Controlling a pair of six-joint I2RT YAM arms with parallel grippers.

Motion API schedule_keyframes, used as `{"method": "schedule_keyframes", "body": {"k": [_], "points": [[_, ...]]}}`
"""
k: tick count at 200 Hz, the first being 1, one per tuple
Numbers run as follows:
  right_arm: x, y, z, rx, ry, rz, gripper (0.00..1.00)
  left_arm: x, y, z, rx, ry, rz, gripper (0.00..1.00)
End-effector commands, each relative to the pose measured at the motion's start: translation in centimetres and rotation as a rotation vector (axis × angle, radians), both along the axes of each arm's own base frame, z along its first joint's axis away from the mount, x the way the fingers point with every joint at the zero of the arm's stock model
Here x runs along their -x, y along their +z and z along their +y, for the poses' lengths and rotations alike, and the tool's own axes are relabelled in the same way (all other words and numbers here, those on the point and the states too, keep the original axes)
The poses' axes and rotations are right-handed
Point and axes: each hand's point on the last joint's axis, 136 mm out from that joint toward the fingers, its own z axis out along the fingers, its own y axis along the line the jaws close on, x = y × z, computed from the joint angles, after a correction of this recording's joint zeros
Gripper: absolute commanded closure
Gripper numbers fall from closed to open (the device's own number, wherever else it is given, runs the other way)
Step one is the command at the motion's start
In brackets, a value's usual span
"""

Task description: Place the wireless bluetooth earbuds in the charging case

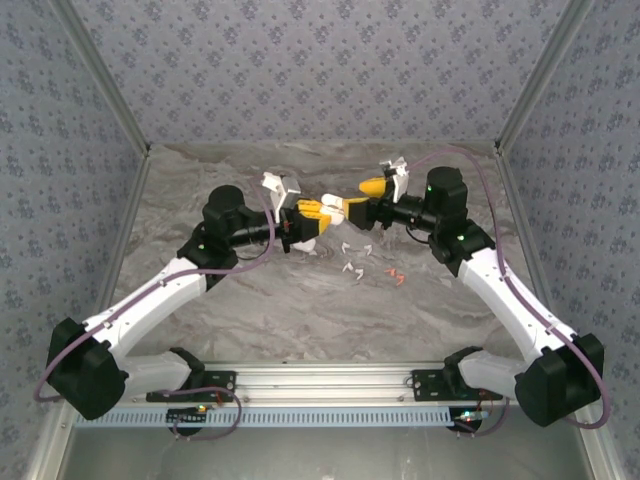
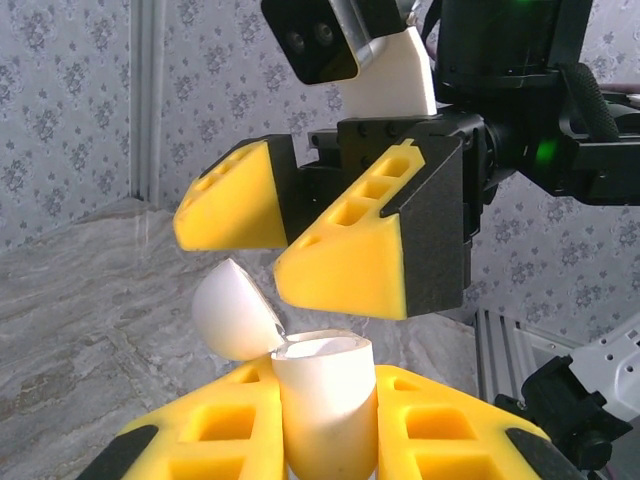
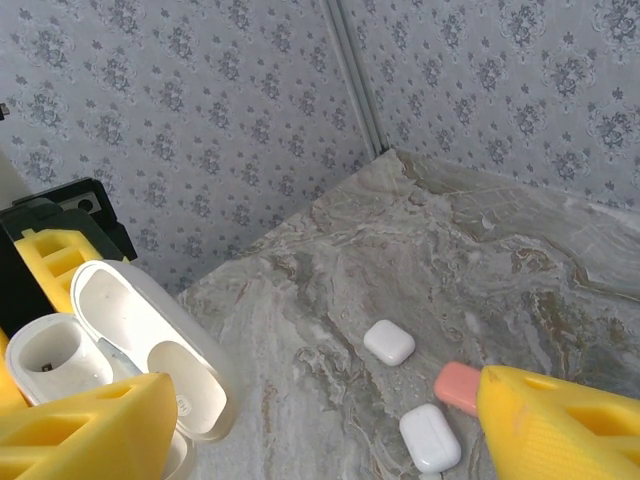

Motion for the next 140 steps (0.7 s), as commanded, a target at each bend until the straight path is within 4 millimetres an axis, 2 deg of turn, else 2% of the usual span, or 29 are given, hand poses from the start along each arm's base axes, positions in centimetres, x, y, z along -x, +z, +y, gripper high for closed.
{"method": "schedule_keyframes", "body": {"k": [1,29,49,71,92,106,140], "points": [[0.2,1.7,-0.5,-0.016,-0.009,-0.023,0.19,0.7,1.6,0.0,0.019,-0.019,-0.059,1.0],[1.1,1.8,-2.0,-0.005,-0.038,-0.026,0.18,0.2,0.9,0.3,0.005,0.025,-0.054,1.0],[1.4,0.4,-3.7,0.038,-0.115,0.017,0.18,-0.5,0.1,0.9,-0.004,0.084,-0.052,1.0],[1.2,-3.7,-5.4,0.14,-0.206,0.162,0.2,-0.4,-0.3,1.6,0.002,0.12,-0.06,1.0],[0.9,-8.5,-6.6,0.241,-0.281,0.346,0.26,-0.1,-0.1,2.0,0.012,0.125,-0.069,1.0],[1.0,-11.5,-7.1,0.306,-0.32,0.451,0.29,0.2,0.1,2.1,0.017,0.123,-0.074,1.0],[1.4,-17.3,-7.5,0.493,-0.407,0.618,0.29,0.6,0.2,2.4,0.023,0.125,-0.09,1.0]]}}
